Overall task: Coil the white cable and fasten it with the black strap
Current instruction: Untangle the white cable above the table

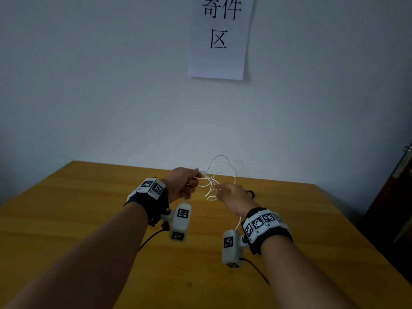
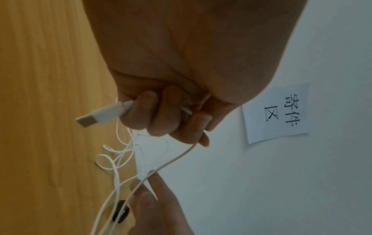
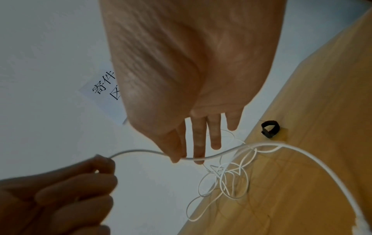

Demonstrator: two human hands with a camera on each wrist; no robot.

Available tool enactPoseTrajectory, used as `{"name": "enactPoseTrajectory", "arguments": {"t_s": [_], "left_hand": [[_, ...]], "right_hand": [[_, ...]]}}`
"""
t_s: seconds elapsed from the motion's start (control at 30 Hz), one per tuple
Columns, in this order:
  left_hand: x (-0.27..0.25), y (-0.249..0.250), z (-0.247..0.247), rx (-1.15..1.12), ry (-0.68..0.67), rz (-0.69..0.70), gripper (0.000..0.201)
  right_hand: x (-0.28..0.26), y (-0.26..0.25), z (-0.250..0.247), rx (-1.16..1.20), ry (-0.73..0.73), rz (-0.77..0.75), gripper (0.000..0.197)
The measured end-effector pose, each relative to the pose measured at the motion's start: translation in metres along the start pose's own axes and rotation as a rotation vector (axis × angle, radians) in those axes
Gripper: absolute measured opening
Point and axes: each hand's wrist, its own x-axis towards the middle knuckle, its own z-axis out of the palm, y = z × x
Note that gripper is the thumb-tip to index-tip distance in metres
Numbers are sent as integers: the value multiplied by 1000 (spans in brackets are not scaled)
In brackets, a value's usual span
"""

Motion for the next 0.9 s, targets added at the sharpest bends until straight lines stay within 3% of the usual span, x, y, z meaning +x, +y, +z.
{"name": "enactPoseTrajectory", "arguments": {"t_s": [0.2,0.33,0.53,0.67,0.8,0.9], "left_hand": [[-15,22,11,-239,-115,100,25],[-23,31,23,-212,-217,124,26],[-32,32,44,-125,-245,241,35],[-27,26,48,-138,-151,288,36],[-15,22,48,63,34,332,42],[-12,20,47,238,85,366,47]], "right_hand": [[-4,-4,3,3,26,-45,26],[-13,-12,5,79,-13,-104,27],[-20,-27,4,21,-64,-112,27],[-29,-37,0,42,-126,-96,28],[-32,-38,-2,171,-193,-60,26],[-32,-40,-4,177,-228,-24,23]]}}
